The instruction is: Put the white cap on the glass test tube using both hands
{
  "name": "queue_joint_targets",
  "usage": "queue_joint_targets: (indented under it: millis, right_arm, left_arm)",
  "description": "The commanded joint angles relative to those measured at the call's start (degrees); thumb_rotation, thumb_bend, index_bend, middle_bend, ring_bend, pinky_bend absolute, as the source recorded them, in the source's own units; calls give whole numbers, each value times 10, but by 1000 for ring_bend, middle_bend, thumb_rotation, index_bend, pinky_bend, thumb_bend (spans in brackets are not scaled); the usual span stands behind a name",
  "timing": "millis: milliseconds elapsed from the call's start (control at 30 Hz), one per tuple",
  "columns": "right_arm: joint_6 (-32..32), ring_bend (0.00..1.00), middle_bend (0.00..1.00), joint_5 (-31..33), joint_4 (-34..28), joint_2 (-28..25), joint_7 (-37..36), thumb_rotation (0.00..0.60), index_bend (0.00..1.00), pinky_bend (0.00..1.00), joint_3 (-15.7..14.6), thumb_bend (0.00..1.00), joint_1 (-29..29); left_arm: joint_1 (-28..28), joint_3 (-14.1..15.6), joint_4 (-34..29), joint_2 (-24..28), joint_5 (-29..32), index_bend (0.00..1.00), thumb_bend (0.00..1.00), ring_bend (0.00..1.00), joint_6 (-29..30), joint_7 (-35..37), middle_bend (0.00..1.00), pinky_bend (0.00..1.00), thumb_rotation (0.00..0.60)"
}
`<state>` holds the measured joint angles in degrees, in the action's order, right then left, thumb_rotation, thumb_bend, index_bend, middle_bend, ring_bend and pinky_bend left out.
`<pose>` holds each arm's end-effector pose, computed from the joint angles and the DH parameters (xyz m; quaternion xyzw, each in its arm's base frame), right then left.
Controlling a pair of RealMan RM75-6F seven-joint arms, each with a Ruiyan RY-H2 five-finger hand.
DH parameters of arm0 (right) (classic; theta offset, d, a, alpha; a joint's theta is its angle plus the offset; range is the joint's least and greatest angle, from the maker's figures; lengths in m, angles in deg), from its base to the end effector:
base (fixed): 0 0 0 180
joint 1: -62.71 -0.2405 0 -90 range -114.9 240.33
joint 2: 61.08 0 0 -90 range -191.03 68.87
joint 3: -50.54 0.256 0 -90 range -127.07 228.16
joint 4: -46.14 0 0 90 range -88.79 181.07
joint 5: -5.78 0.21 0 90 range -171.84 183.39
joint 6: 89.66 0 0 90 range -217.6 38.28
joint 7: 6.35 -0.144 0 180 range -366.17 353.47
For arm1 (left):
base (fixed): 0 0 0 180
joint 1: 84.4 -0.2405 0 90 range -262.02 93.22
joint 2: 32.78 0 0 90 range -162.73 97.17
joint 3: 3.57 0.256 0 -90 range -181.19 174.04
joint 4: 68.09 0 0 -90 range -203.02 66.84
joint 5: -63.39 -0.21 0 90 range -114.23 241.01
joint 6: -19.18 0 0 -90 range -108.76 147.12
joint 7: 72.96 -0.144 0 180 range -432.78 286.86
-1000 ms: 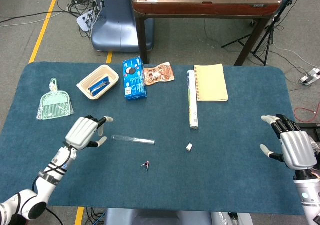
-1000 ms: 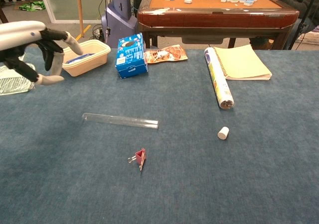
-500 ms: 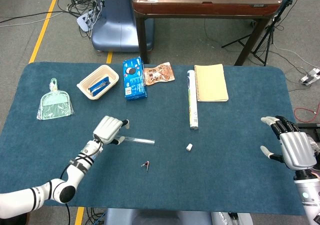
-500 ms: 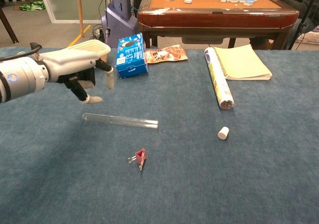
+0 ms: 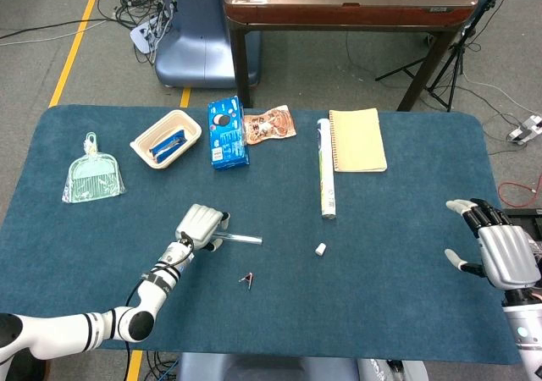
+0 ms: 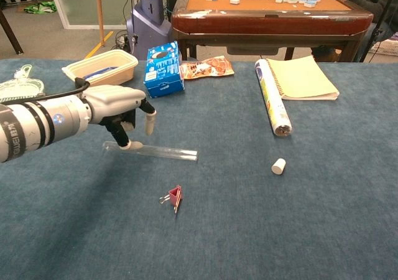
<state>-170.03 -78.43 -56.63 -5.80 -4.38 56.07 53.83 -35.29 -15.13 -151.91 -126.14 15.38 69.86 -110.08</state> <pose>-0.2741 -0.2077 0.1866 0.6130 -0.3794 0.3961 0.5686 -0.1211 0.3530 -0.0493 -0.7812 -0.3606 -0.2892 0.4195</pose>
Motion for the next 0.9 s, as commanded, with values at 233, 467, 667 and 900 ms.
queue_joint_targets:
  millis: [233,467,667,900]
  right_arm:
    - [-1,137,226,-1,3,-1,-7,600,226,260,-5,203,4]
    - [-3,137,226,-1,5,-4,-12,600,226,260,-7,203,7]
    - [-3,137,226,2,8,-6,-17,600,226,259,-9,203,11]
    - [-2,137,226,0,12,-5,-21,600,226,260,-10,203,11]
  left_arm:
    - [26,8,15,-22,53,461,258,959,7,-29,1000,1000,600]
    - [45,10,30,-40,89,455,259,959,10,-46,1000,1000,600]
    - [56,12,41,-49,108,450,259,959,14,-53,1000,1000,600]
    - [62,19,45,-54,114,453,258,959,16,-55,1000,1000,600]
